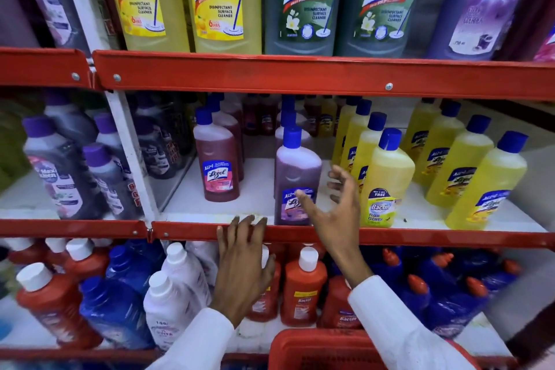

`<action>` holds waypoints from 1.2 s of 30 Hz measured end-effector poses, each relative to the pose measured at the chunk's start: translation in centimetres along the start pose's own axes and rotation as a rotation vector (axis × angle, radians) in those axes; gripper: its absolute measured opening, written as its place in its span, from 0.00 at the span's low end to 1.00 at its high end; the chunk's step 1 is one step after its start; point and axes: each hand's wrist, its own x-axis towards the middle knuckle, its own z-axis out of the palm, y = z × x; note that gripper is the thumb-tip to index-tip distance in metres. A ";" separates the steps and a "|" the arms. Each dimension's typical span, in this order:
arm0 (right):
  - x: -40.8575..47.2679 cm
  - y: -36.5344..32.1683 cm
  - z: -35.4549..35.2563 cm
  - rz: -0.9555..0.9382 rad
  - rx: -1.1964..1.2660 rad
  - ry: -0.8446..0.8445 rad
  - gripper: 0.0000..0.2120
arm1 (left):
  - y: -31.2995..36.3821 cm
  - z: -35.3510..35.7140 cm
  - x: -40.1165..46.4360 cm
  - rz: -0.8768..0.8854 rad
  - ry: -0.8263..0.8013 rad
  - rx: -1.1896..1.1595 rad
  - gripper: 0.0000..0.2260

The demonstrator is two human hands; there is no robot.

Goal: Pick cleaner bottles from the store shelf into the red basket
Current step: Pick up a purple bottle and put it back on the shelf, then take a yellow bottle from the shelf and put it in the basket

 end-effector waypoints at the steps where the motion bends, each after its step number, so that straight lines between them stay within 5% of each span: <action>1: -0.5 0.4 -1.0 -0.035 0.021 0.057 0.30 | 0.8 -0.1 -0.1 0.009 0.018 -0.014 0.27; 4: -0.9 2.0 -4.3 -0.114 0.048 0.244 0.17 | 4.3 -0.2 0.0 0.109 0.069 -0.001 0.22; 8: 1.2 3.7 -7.2 -0.043 -0.051 0.402 0.30 | 9.3 0.9 1.3 0.209 0.086 -0.022 0.19; 12: 4.2 4.4 -7.4 0.062 -0.206 0.257 0.49 | 12.4 2.3 2.6 0.207 0.026 -0.009 0.21; 17: 7.4 5.8 -8.0 0.087 -0.015 0.105 0.48 | 14.0 3.5 2.7 0.137 -0.072 0.050 0.23; 23: 8.6 4.5 -12.3 0.090 0.455 0.033 0.37 | 14.3 3.7 2.2 0.086 -0.046 -0.046 0.25; 29: 9.2 1.9 -15.9 0.152 1.538 -0.683 0.41 | 14.5 3.6 2.4 0.076 -0.059 -0.080 0.24; 36: 8.2 -1.4 -17.7 -0.001 1.809 -0.866 0.34 | 14.2 3.7 2.5 0.088 -0.059 -0.095 0.25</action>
